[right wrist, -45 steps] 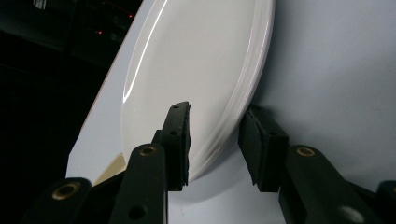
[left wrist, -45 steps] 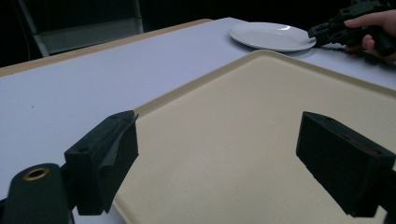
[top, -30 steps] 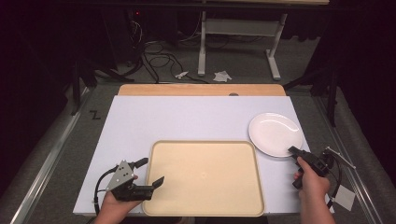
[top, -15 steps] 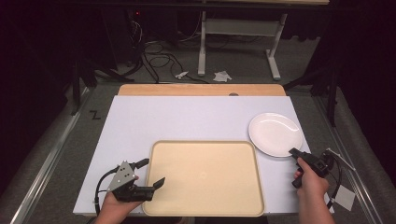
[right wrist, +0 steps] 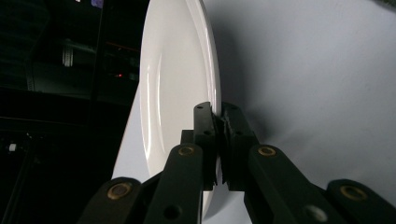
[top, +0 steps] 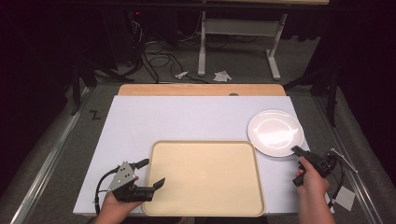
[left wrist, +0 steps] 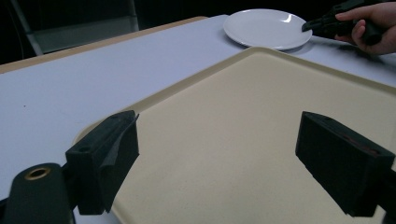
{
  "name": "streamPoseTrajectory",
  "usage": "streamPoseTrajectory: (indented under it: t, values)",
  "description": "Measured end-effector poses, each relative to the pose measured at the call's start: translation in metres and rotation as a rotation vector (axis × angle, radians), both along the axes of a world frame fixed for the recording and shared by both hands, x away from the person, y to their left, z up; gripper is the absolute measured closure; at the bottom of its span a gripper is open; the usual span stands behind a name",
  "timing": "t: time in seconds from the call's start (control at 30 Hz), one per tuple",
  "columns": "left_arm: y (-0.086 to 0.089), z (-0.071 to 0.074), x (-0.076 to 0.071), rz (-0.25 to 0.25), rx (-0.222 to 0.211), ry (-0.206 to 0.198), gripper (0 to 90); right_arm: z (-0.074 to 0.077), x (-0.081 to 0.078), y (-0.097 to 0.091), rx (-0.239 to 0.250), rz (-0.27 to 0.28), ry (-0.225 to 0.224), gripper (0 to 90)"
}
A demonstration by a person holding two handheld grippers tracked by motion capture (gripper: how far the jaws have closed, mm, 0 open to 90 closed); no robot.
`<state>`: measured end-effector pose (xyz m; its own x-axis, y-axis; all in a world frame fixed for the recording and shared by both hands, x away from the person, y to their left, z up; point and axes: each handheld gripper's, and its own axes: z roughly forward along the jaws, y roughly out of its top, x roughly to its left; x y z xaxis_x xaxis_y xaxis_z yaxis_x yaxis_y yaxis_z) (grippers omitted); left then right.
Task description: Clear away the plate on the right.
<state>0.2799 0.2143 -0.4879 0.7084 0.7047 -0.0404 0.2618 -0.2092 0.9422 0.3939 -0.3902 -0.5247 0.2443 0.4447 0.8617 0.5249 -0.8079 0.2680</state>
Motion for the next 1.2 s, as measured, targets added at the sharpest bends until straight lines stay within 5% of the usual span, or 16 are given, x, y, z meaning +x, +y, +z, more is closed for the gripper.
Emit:
streamPoseTrajectory:
  t: [0.7, 1.2]
  values:
    - [0.0, 0.002, -0.001, -0.005, -0.014, -0.004, 13.9, 0.02, -0.009, -0.015, -0.132, 0.014, -0.058, 87.8]
    - [-0.001, 0.005, 0.003, 0.003, -0.019, -0.016, 13.7, 0.029, -0.022, -0.022, -0.128, 0.014, -0.099, 88.1]
